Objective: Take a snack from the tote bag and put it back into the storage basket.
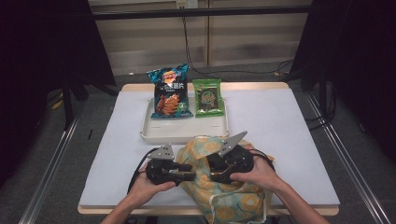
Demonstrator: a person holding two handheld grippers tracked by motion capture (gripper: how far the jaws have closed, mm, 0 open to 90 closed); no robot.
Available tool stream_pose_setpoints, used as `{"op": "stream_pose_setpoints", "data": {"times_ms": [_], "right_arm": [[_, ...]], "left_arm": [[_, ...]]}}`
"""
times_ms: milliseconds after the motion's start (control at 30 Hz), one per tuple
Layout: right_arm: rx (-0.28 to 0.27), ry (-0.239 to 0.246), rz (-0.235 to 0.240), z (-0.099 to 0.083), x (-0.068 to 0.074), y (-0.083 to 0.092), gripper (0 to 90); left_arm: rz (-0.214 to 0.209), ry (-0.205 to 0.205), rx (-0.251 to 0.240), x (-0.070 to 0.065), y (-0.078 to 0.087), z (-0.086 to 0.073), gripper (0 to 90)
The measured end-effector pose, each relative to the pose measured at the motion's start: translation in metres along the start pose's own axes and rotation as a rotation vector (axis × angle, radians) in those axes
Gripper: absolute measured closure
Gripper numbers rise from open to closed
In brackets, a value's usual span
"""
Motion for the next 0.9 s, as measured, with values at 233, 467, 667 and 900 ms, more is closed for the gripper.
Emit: {"op": "stream_pose_setpoints", "data": {"times_ms": [233,467,667,900], "right_arm": [[0.037,0.046,-0.004,0.004,0.004,-0.006,29.5],[0.072,0.081,-0.018,0.005,0.010,-0.010,28.3],[0.102,0.104,-0.013,0.005,0.015,-0.011,31.9],[0.120,0.124,-0.016,0.007,0.019,-0.016,24.7]], "left_arm": [[-0.003,0.008,0.004,0.002,-0.002,0.000,59.8],[0.005,0.012,0.001,0.002,-0.001,0.001,58.0],[0.014,0.020,0.014,0.003,0.000,-0.001,55.9],[0.011,0.026,0.029,0.002,-0.004,-0.003,52.4]]}}
Point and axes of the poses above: each handheld gripper's, and its own axes: y roughly backward along the jaws, z roughly out of its top, x roughly to its left, the point moved 3 cm from there along -y, roughly forward along the jaws, and after that the axes turned 6 degrees about z, right-handed, at the moved point
